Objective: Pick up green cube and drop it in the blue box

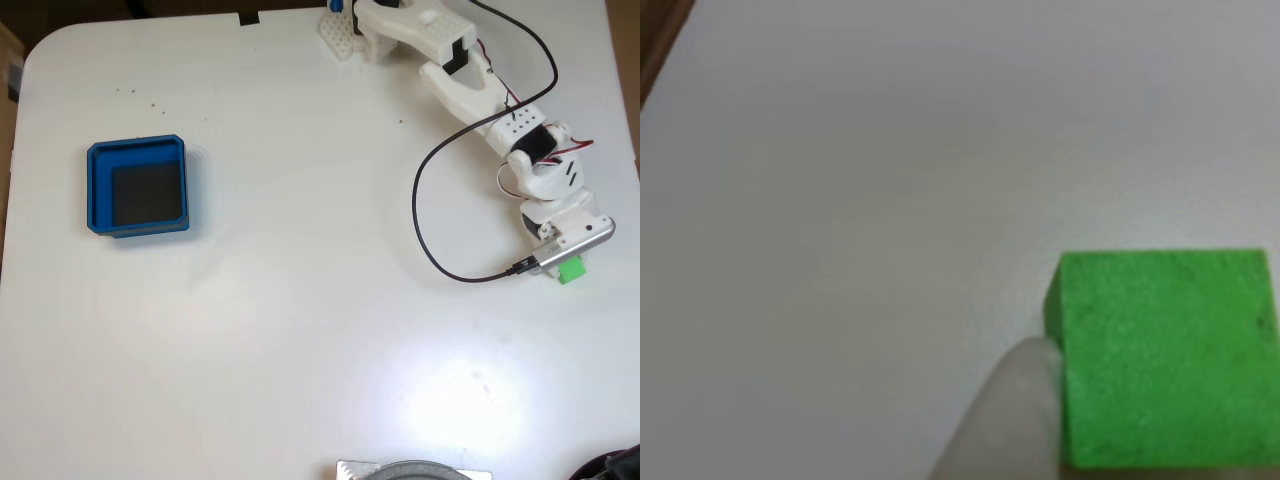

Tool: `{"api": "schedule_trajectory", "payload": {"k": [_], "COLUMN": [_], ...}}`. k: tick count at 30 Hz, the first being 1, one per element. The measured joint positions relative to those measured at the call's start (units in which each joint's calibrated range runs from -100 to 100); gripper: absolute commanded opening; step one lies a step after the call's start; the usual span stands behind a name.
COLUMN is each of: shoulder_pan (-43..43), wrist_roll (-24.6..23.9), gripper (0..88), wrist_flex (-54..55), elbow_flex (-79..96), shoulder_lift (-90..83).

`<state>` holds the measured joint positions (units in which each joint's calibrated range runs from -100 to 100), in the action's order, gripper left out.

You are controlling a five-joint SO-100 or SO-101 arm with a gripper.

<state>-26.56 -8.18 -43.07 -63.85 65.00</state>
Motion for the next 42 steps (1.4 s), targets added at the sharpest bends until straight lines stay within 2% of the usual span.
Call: {"api": "schedule_trajectory", "payload": {"k": [12, 20, 42], "shoulder_pan": [0.00, 0.00, 0.14], "wrist_roll": [0.00, 0.00, 0.44], "gripper": [2.5, 2.6, 2.6], "wrist_flex": [-1.49, -16.30, -45.51], "elbow_flex": [0.00, 0.00, 0.00], "shoulder_lift": [-1.84, -9.86, -27.49]}}
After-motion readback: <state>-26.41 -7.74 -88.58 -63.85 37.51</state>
